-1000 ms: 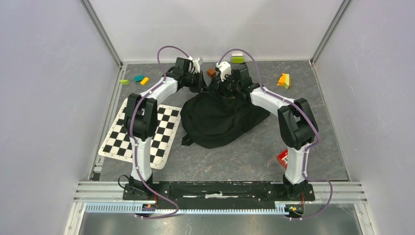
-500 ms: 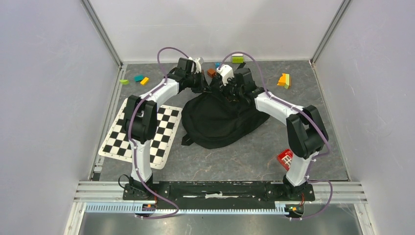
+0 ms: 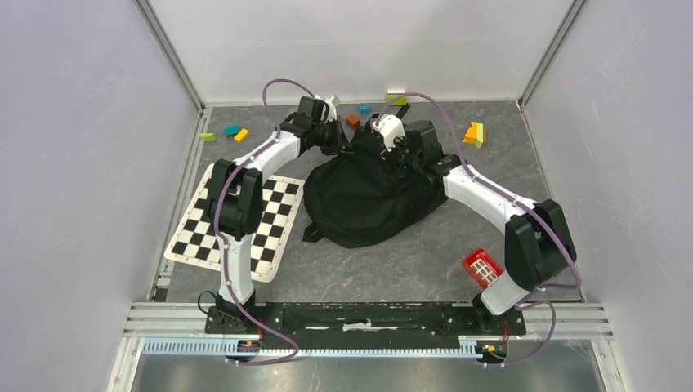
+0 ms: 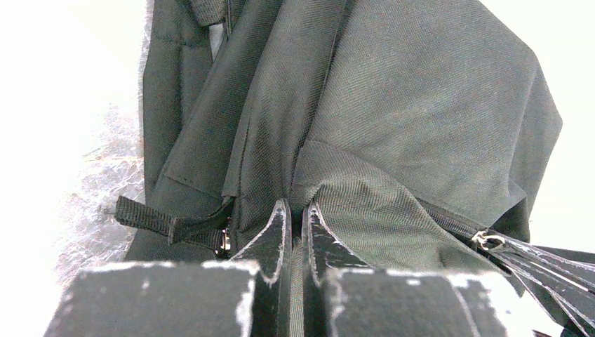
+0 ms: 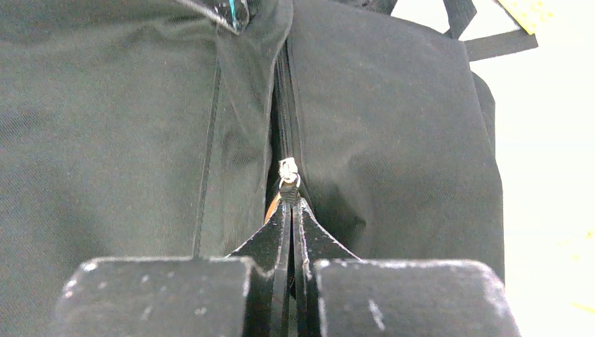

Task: Pack the student bag
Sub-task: Zip the student bag at the center of the board.

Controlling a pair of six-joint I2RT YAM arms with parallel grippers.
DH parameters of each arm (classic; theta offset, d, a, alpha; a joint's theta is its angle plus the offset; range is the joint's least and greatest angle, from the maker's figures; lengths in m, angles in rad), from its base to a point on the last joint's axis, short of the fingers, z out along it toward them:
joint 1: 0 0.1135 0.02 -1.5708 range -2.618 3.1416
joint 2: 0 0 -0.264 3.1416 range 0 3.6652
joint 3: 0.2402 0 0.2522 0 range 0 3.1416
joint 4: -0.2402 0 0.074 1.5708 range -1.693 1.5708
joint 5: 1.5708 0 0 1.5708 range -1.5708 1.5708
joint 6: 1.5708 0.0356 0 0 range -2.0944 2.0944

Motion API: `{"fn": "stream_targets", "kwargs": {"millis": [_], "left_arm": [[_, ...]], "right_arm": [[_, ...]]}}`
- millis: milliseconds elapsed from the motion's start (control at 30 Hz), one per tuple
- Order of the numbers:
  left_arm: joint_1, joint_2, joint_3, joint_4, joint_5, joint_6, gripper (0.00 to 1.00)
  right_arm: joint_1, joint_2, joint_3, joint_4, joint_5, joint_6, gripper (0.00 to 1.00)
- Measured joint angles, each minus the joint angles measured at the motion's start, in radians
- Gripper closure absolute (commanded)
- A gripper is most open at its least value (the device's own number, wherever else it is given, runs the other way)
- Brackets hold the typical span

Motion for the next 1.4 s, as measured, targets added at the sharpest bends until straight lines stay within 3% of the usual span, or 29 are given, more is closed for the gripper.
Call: {"fn": "stream_targets", "kwargs": {"millis": [467, 1067, 1100, 1133, 1167, 1200, 1233, 1267, 1333, 1400], "left_arm": [[0.000, 0.000, 0.035, -0.043, -0.010, -0.016, 0.98], [-0.018, 0.000, 0.037, -0.049, -0.035, -0.071, 0.98], [-0.020, -0.001, 0.037, -0.048, -0.035, -0.072, 0.93], [-0.021, -0.002, 0.037, -0.048, -0.035, -0.072, 0.77], [-0.021, -0.005, 0.037, -0.048, -0.035, -0.072, 0.57], [-0.021, -0.008, 0.037, -0.048, -0.044, -0.071, 0.30], [-0.021, -0.011, 0.036, -0.045, -0.072, -0.062, 0.09], [-0.014, -0.018, 0.031, -0.032, -0.107, -0.061, 0.01], [0.010, -0.045, 0.002, -0.011, -0.170, -0.056, 0.00], [0.031, -0.091, -0.046, 0.011, -0.218, -0.054, 0.00]], "right_arm": [[0.000, -0.182, -0.109, -0.097, 0.051, -0.017, 1.00], [-0.001, -0.457, -0.354, -0.095, 0.076, 0.068, 1.00], [-0.001, -0.463, -0.360, -0.092, 0.076, 0.072, 1.00], [-0.001, -0.467, -0.364, -0.090, 0.076, 0.079, 0.88], [-0.001, -0.468, -0.365, -0.088, 0.076, 0.084, 0.62], [-0.001, -0.468, -0.365, -0.085, 0.076, 0.093, 0.43], [-0.002, -0.473, -0.364, -0.100, 0.082, 0.106, 0.32], [-0.002, -0.481, -0.364, -0.124, 0.088, 0.115, 0.18], [-0.004, -0.496, -0.364, -0.144, 0.105, 0.134, 0.02], [-0.006, -0.509, -0.364, -0.146, 0.127, 0.146, 0.02]]}}
